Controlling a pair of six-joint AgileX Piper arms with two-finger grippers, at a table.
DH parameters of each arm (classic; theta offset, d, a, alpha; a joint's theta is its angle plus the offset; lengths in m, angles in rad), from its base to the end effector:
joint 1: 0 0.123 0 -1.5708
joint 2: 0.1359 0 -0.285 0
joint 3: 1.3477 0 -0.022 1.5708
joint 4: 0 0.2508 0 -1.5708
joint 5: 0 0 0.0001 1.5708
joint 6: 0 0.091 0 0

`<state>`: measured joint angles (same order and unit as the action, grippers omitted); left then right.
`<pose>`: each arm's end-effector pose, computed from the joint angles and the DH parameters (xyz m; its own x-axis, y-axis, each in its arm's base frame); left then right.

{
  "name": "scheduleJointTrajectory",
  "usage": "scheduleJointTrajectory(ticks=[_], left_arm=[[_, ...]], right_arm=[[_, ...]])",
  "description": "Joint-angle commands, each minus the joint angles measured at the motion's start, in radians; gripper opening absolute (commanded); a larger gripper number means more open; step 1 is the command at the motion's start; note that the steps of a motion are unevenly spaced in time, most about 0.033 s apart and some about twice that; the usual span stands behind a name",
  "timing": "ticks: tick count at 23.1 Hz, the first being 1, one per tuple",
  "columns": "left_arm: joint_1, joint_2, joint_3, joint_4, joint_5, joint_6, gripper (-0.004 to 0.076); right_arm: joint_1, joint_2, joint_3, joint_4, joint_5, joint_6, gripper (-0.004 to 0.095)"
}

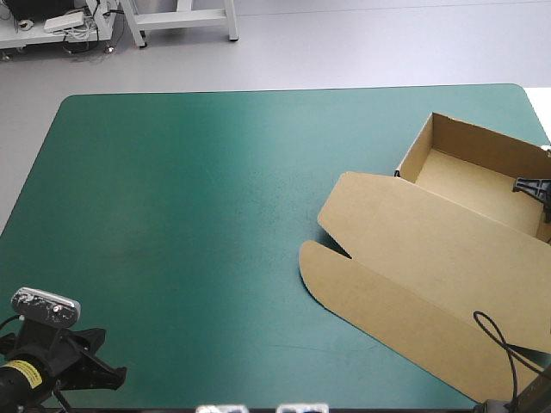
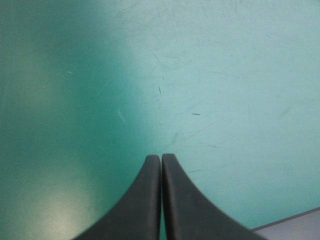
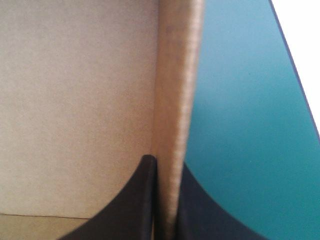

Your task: Fold the box

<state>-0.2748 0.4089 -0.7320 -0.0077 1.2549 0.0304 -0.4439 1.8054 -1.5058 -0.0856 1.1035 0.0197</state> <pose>0.0362 -0.0109 0.3228 -0.7116 0.2297 -0.6639 0.2961 0.9551 0.0131 0.3365 -0.1677 0.2695 -0.8819 0.3985 -0.2521 0.4291 0.8998 -0.0786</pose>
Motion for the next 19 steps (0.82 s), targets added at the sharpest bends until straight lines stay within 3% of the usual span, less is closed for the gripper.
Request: scheduleJointTrajectory(ticks=[1, 4, 6, 11, 14, 19], left_arm=[[-0.003, 0.014, -0.023, -0.009, -0.035, -0.015, -0.0008], [-0.003, 0.014, -0.023, -0.012, -0.028, -0.018, -0.0009], [-0.003, 0.014, -0.023, -0.012, -0.021, -0.03, -0.0008], [-0.003, 0.014, -0.023, -0.012, -0.008, -0.041, -0.0008], [-0.003, 0.014, -0.023, -0.012, -0.002, -0.041, -0.0008], [-0.003, 0.014, -0.023, -0.012, 0.0, -0.041, -0.0008]], right_arm=[[0.004, -0.002, -0.021, -0.09, 0.024, -0.06, 0.0034], [0.045, 0.056, -0.025, -0.167, 0.061, -0.073, 0.0295], [0.059, 0.061, -0.04, -0.146, 0.041, -0.076, 0.0387], [0.063, 0.058, -0.243, -0.13, 0.138, -0.042, 0.0405], [0.063, 0.048, -0.298, -0.042, 0.143, -0.035, 0.0405], [0.063, 0.012, -0.325, -0.045, 0.145, -0.054, 0.0405]])
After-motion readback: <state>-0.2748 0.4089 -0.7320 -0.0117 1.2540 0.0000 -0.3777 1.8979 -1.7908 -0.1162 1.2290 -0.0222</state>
